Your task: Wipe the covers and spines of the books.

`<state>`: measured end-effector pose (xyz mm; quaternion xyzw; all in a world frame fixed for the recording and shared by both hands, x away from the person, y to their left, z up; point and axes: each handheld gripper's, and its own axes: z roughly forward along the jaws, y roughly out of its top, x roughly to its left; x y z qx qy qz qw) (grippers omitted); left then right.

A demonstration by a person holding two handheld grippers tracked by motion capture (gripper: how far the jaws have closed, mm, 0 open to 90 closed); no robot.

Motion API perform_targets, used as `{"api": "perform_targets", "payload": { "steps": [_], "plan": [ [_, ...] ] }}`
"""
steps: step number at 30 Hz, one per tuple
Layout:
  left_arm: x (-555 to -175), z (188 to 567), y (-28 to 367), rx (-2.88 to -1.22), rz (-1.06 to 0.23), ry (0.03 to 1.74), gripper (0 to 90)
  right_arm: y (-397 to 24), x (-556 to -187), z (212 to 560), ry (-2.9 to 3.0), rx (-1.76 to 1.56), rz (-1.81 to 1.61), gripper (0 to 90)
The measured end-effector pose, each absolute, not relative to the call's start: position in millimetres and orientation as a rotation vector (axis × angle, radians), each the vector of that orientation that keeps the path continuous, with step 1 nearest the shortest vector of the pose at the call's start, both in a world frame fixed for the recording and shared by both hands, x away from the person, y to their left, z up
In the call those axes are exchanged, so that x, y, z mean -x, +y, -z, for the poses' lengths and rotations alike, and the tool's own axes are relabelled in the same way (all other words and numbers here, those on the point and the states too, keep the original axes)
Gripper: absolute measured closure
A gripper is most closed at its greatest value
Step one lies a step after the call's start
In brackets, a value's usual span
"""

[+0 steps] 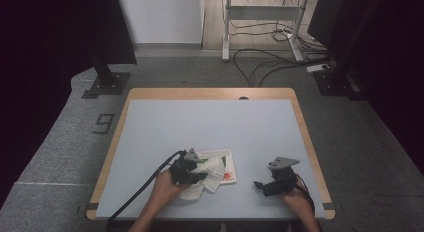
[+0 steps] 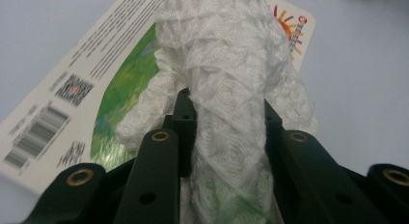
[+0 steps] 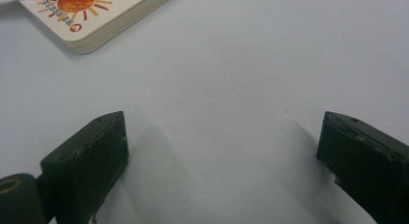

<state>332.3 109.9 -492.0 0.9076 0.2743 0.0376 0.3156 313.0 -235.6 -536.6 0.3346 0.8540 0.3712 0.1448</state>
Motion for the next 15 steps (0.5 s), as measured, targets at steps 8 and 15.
{"api": "perform_targets", "payload": {
  "steps": [8,15],
  "plan": [
    [-339.5,493.6,83.8,-2.398,-0.081,0.68,70.2,-235.6,-312.9,536.6,2.461,-0.961,-1.07,3.7],
    [-343.6,495.2,67.3,-2.389,-0.067,0.665,70.3,-235.6,-312.7,536.6,2.46,-0.96,-1.07,3.8]
  ]
}}
